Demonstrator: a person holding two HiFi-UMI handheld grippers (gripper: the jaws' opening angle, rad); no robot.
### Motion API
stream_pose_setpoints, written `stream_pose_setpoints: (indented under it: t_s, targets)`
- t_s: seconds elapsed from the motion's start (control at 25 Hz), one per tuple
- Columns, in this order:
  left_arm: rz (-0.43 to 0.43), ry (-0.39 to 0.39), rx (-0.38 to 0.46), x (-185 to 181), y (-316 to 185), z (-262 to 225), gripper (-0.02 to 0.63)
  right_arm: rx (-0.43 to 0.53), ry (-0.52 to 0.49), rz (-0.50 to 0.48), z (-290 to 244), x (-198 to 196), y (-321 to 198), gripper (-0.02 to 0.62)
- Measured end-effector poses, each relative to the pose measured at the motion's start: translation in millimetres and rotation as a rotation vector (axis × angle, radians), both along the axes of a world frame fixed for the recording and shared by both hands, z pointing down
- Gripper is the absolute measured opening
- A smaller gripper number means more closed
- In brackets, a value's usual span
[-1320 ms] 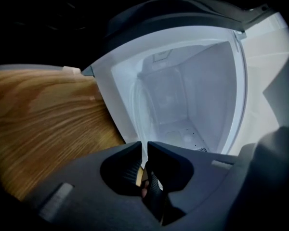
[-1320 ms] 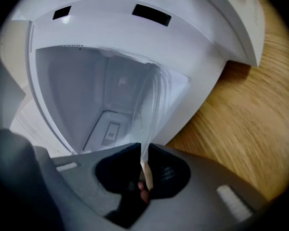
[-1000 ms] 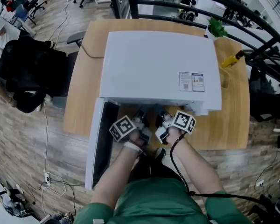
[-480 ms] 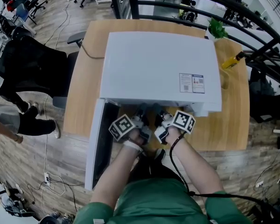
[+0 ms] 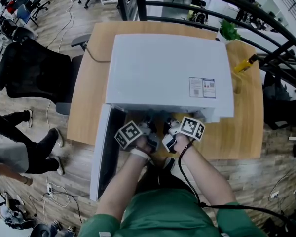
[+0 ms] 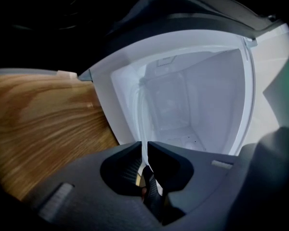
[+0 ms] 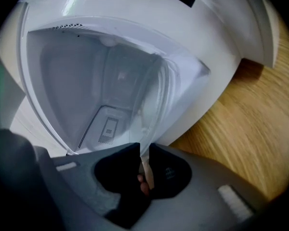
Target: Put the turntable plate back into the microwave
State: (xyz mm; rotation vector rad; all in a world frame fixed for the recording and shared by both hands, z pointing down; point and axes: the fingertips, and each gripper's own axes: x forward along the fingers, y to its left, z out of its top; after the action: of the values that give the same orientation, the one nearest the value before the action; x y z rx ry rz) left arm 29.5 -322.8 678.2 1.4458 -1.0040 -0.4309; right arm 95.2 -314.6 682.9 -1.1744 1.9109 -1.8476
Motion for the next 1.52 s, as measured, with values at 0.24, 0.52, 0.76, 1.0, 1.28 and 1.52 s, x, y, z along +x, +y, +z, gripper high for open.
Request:
stream_pose_setpoints:
  t_s: [0.24,0.52,0.76,1.0,1.28,1.52]
  targets:
    - [0.002,-0.003,0.003,-1,1,-1,0.048,-0.005,0.005,-0.005,-1,-1,-1,0.066]
    - [0.018,-0.025,0.006,0,15,-1,0.049,0.029,0.007,-0.013,-8,-3,3,0.118]
    - [0.110,-0.070,0.048,11,35,-8,0.049,0.053,0.019,-0.036,-13,-3,25,0.117]
    - [0.163,-0.156,0.086,13,58,-19,0.049,0.104,0.100,-0.044,-25,10,46,0.097]
    - [0.210,-0.305,0.199,12,85,-65,0.049,0.224,0.218,-0.026,-70,35,66,0.051]
    - [0.239,-0.460,0.365,9,104,-135,0.048,0.411,0.381,-0.087,-134,44,85,0.026]
